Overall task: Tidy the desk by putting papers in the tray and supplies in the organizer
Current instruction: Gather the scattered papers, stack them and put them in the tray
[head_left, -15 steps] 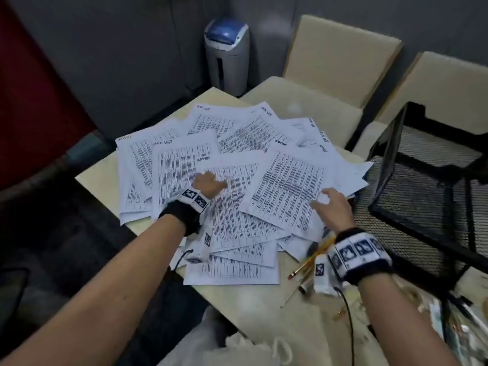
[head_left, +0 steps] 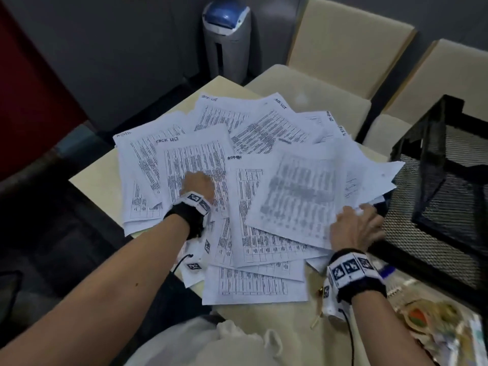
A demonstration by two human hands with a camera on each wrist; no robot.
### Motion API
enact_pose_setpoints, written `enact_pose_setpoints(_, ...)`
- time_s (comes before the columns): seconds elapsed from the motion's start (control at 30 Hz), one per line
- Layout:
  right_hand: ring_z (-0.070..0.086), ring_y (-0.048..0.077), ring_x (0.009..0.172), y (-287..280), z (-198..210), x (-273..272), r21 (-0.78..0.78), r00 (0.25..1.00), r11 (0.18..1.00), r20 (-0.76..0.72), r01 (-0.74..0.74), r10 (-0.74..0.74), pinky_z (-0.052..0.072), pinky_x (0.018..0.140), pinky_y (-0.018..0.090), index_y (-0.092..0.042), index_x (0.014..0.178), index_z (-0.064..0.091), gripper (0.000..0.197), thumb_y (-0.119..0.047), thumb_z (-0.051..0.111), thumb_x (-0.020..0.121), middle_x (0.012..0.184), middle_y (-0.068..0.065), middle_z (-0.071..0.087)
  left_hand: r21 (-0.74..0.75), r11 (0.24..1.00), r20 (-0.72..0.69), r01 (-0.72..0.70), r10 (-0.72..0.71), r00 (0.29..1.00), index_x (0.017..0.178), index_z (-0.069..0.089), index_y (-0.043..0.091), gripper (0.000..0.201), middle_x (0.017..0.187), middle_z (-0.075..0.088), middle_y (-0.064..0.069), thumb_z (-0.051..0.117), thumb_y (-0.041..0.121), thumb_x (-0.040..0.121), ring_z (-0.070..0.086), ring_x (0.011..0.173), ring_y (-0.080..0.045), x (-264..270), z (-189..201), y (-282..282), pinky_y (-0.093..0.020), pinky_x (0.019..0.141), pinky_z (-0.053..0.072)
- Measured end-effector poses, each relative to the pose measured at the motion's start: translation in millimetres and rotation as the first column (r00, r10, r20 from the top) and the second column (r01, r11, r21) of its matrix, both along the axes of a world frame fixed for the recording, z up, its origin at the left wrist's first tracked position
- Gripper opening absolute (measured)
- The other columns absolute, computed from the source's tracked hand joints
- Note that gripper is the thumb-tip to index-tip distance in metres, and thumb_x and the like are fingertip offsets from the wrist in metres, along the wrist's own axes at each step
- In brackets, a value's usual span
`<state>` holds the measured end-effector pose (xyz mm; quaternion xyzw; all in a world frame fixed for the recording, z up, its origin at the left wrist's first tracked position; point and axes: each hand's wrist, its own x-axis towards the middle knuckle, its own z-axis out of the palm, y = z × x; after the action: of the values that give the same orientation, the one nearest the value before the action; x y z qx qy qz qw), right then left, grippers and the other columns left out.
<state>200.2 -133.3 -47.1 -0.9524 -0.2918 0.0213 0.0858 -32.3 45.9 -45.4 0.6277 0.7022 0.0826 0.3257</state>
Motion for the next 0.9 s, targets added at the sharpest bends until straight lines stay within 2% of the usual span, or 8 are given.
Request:
enact_pose_setpoints(0.17, 0.044, 0.035, 0.119, 27, -10, -32, 0.012, 0.911, 0.959, -0.312, -0.281, 0.271, 0.036, 0.098, 0.035, 0.003, 0.116, 0.053, 0.033, 0.005, 0.048, 0.084, 0.134, 0.020, 0.040, -0.165, 0.980, -0.185, -0.108, 0.076, 0.980, 0.151, -0.004, 0.021, 0.083, 0.156, -0.014, -0.020, 0.042, 0.056, 0.091, -0.009, 0.145, -0.041, -21, -6, 3, -0.058, 0.116, 0.004)
enact_pose_setpoints(0.3, 0.055, 0.027, 0.090, 37, -4, -50, 0.247, 0.826, 0.953, -0.489, -0.177, 0.280, 0.039, 0.071, 0.027, -0.007, 0.111, 0.042, 0.029, 0.008, 0.044, 0.086, 0.121, 0.020, 0.056, -0.079, 0.943, -0.106, -0.322, 0.313, 0.944, 0.150, -0.010, 0.011, 0.109, 0.154, 0.001, -0.026, 0.066, 0.047, 0.080, 0.009, 0.143, -0.040, -35, -14, -3, -0.055, 0.113, 0.016)
enact_pose_setpoints(0.43, 0.057, 0.024, 0.091, 52, 29, -40, 0.484, 0.845, 0.871, -0.427, -0.087, 0.322, 0.034, 0.068, 0.018, -0.004, 0.122, 0.052, 0.036, 0.006, 0.043, 0.088, 0.114, 0.018, 0.063, -0.089, 0.980, 0.067, -0.177, 0.184, 0.981, 0.148, 0.009, 0.001, 0.074, 0.151, 0.022, -0.023, 0.055, 0.010, 0.091, 0.028, 0.139, -0.035, -48, -21, -1, -0.043, 0.113, 0.031)
enact_pose_setpoints(0.53, 0.050, 0.020, 0.085, 66, 51, -24, 0.602, 0.887, 0.797, -0.349, -0.033, 0.301, 0.026, 0.064, 0.020, 0.001, 0.094, 0.063, 0.022, 0.005, 0.042, 0.087, 0.088, 0.016, 0.062, -0.068, 0.994, 0.221, -0.085, 0.098, 0.970, 0.148, 0.020, 0.007, 0.061, 0.145, 0.038, -0.020, 0.040, -0.007, 0.091, 0.059, 0.106, -0.029, -57, -27, -16, -0.033, 0.085, 0.055)
enact_pose_setpoints(0.6, 0.041, 0.021, 0.078, 78, 52, -25, 0.553, 0.893, 0.833, -0.374, -0.001, 0.250, 0.018, 0.057, 0.024, -0.004, 0.066, 0.050, 0.026, 0.007, 0.040, 0.087, 0.067, 0.008, 0.049, -0.078, 0.995, 0.285, -0.066, 0.086, 0.954, 0.146, 0.022, 0.008, 0.058, 0.133, 0.048, -0.023, 0.039, -0.006, 0.092, 0.052, 0.061, -0.016, -59, -27, -27, -0.012, 0.043, 0.047)
enact_pose_setpoints(0.67, 0.043, 0.024, 0.080, 91, 39, -38, 0.417, 0.873, 0.909, -0.446, 0.007, 0.198, 0.020, 0.054, 0.026, -0.002, 0.075, 0.053, 0.022, 0.008, 0.038, 0.087, 0.078, 0.012, 0.054, -0.050, 0.981, 0.326, -0.186, 0.192, 0.926, 0.144, 0.022, 0.005, 0.054, 0.103, 0.059, -0.018, 0.037, -0.003, 0.093, 0.043, 0.054, -0.016, -63, -23, -29, -0.019, 0.035, 0.039)
enact_pose_setpoints(0.73, 0.056, 0.033, 0.093, 103, 19, -59, 0.299, 0.822, 0.954, -0.545, 0.009, 0.163, 0.033, 0.062, 0.020, 0.003, 0.101, 0.058, 0.024, 0.005, 0.039, 0.088, 0.105, 0.020, 0.062, -0.008, 0.952, 0.354, -0.305, 0.288, 0.890, 0.143, 0.025, 0.004, 0.052, 0.089, 0.054, -0.013, 0.037, 0.000, 0.093, 0.050, 0.071, -0.025, -70, -19, -20, -0.024, 0.051, 0.040)
enact_pose_setpoints(0.9, 0.057, 0.032, 0.098, 129, -3, -116, 0.228, 0.731, 0.966, -0.636, -0.125, 0.245, 0.041, 0.072, 0.026, 0.003, 0.121, 0.048, 0.032, 0.001, 0.041, 0.090, 0.120, 0.021, 0.058, -0.065, 0.854, 0.124, -0.515, 0.519, 0.845, 0.146, 0.021, 0.001, 0.073, 0.153, 0.011, -0.017, 0.050, 0.040, 0.091, 0.012, 0.141, -0.033, -102, 4, 22, -0.043, 0.115, 0.016)
